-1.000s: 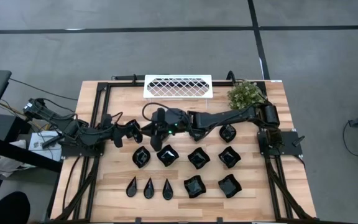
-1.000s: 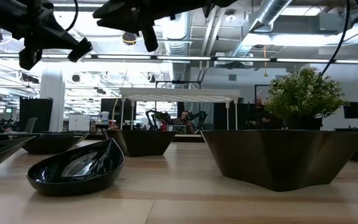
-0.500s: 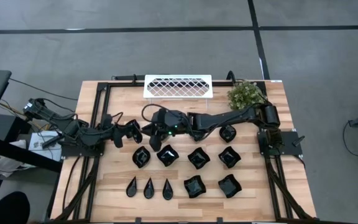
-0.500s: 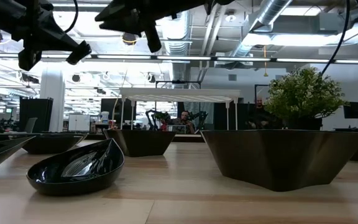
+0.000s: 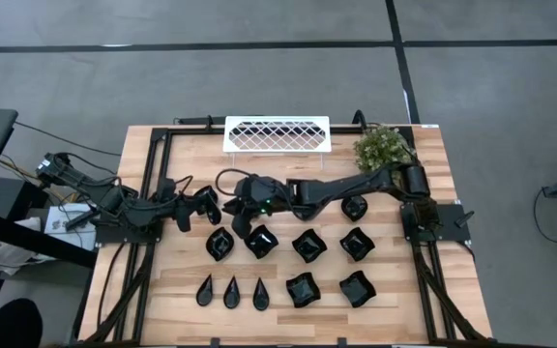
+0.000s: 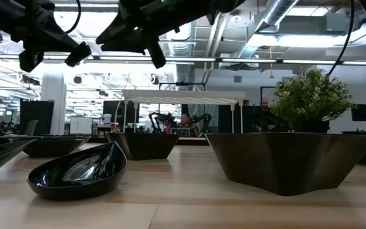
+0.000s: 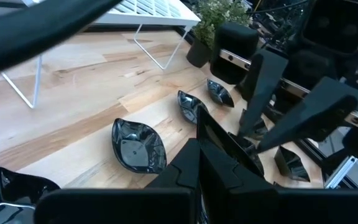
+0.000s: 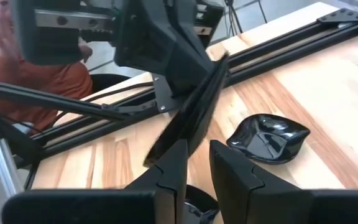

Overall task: Pick & Place Mini shaped plates
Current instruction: Put the black drop shaped plate on the shelf

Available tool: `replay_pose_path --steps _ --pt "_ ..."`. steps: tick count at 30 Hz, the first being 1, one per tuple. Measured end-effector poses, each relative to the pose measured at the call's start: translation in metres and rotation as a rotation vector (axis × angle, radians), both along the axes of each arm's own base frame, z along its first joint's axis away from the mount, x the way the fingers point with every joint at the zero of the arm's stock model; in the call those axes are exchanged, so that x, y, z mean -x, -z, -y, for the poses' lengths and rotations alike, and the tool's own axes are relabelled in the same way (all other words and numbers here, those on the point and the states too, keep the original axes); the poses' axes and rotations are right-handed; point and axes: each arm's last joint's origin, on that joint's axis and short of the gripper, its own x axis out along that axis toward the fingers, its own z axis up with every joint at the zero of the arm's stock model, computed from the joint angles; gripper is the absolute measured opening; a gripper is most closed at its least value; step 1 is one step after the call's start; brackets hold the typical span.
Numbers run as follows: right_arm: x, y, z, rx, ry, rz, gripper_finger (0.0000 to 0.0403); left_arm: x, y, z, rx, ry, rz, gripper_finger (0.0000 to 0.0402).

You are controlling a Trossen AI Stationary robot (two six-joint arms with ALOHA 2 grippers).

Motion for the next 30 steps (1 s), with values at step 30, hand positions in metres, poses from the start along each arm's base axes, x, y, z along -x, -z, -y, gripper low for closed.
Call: replay_pose_path --steps 30 --pt "0.001 0.004 0.008 0.021 0.063 -0.035 0.0064 -0.017 0.004 0.003 -0.002 -0.052 0.016 0.0003"
